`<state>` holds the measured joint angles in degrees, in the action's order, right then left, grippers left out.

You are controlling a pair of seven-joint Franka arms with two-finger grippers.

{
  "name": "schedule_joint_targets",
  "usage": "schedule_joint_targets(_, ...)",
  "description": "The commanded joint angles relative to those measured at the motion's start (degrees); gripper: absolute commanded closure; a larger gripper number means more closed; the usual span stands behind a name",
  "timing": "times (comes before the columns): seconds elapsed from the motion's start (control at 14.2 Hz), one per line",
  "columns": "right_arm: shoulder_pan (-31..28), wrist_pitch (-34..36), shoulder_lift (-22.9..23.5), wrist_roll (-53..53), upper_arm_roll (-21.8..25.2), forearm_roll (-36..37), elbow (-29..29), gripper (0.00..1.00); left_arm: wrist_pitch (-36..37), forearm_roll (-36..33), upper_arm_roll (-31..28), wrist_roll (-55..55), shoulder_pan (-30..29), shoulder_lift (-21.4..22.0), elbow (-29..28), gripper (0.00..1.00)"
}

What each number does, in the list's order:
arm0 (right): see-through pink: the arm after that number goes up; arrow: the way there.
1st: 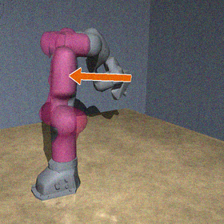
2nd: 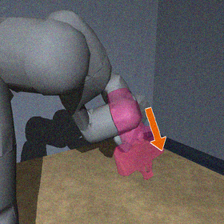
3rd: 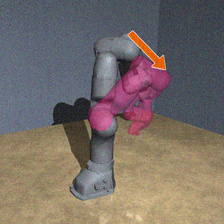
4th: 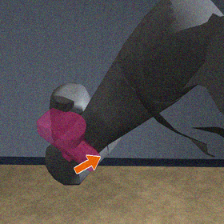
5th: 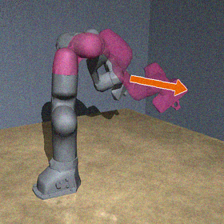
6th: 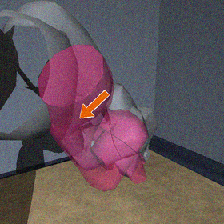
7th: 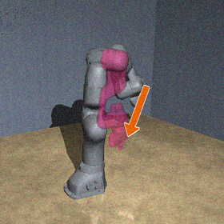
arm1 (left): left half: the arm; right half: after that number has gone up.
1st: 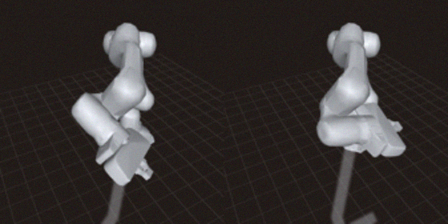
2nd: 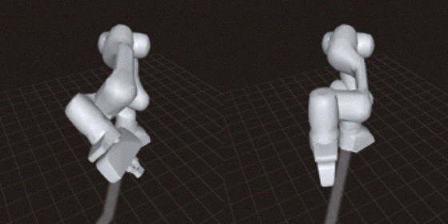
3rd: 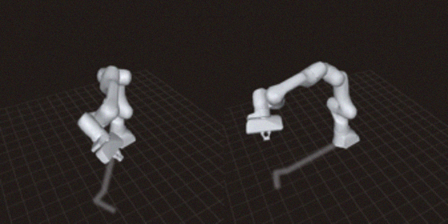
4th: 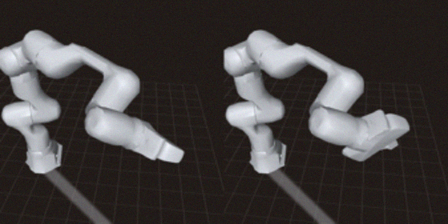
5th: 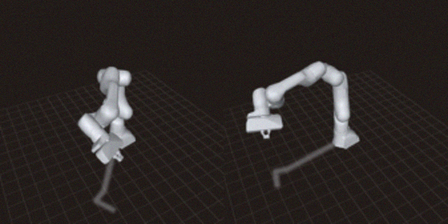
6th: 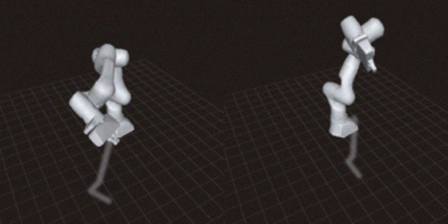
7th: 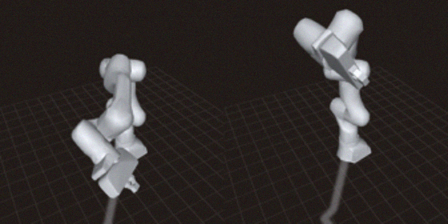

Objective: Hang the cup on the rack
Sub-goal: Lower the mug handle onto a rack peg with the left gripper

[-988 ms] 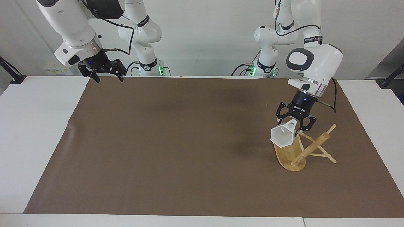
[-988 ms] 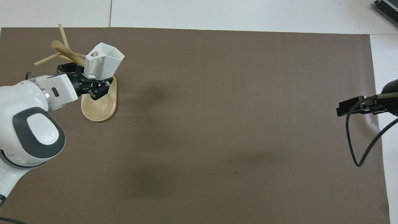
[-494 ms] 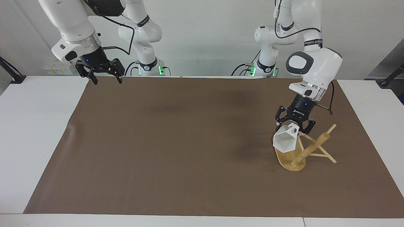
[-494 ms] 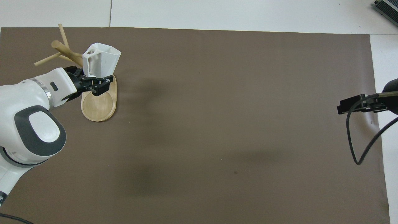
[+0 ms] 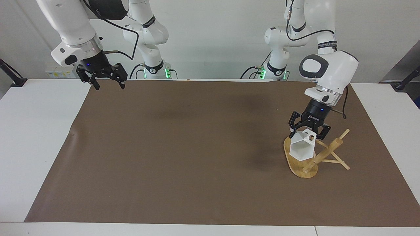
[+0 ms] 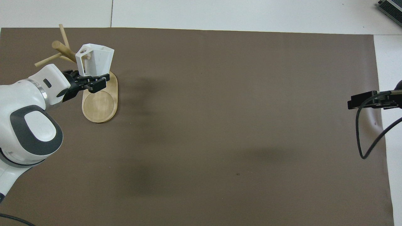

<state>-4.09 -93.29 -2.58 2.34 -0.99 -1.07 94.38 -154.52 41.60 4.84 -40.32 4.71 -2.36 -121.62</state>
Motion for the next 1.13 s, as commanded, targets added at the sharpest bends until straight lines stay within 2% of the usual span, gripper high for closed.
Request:
schedule_joint_targets(0.0,-0.5,-1.7,-1.6,0.4,-0.3,-0.1,2.0,0.00,-0.7,-1.4,0.2,1.9,-0.7,-1.6,1.3,1.00)
schedule_joint_targets(0.28,-0.4,-0.9,-1.5,0.7,-0.4,-0.2,1.8,0.00,-0.6,-1.6,-0.5,2.1,-0.8,-1.7,1.3,1.00)
schedule_joint_targets(0.71,-0.5,-0.9,-1.6,0.8,-0.5,-0.2,1.8,0.00,-0.2,-2.4,-0.7,8.2,-1.4,-1.8,1.3,1.00)
schedule_joint_targets(1.06,-0.5,-0.8,-1.6,0.8,-0.4,-0.2,1.8,0.00,0.7,-8.0,-0.8,11.6,-1.5,-3.4,3.6,1.00)
